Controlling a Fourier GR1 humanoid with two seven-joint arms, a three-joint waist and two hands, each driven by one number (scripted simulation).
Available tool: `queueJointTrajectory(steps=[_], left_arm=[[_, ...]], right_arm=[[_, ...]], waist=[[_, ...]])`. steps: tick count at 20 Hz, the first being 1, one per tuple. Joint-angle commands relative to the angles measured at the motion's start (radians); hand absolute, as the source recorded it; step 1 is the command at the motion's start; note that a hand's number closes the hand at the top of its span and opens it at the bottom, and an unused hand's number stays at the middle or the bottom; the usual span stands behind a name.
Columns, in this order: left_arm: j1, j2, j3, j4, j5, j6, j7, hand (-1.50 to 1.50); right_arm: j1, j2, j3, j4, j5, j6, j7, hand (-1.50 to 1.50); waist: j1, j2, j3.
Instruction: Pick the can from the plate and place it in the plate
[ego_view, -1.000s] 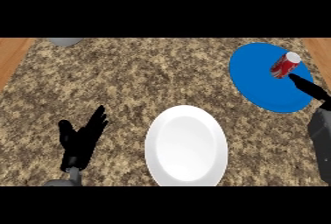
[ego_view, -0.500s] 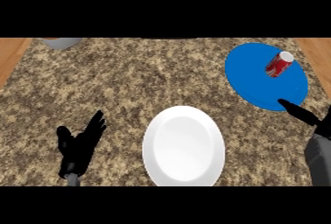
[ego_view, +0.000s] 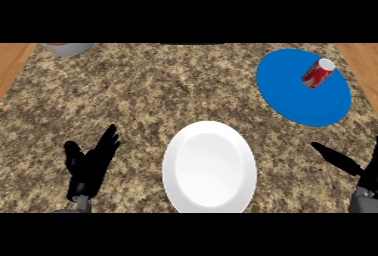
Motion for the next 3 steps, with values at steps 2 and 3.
queueJointTrajectory(steps=[2,3], left_arm=[[0.04,0.027,0.017,-0.068,0.007,-0.043,0.025,0.0],[0.092,-0.004,-0.016,-0.059,-0.014,-0.03,-0.037,0.0]], right_arm=[[0.097,0.02,0.036,-0.1,0.007,-0.009,0.024,-1.5],[0.055,0.064,0.079,-0.09,0.059,-0.076,0.042,-1.5]], waist=[[0.005,0.001,0.001],[0.007,0.001,0.001]])
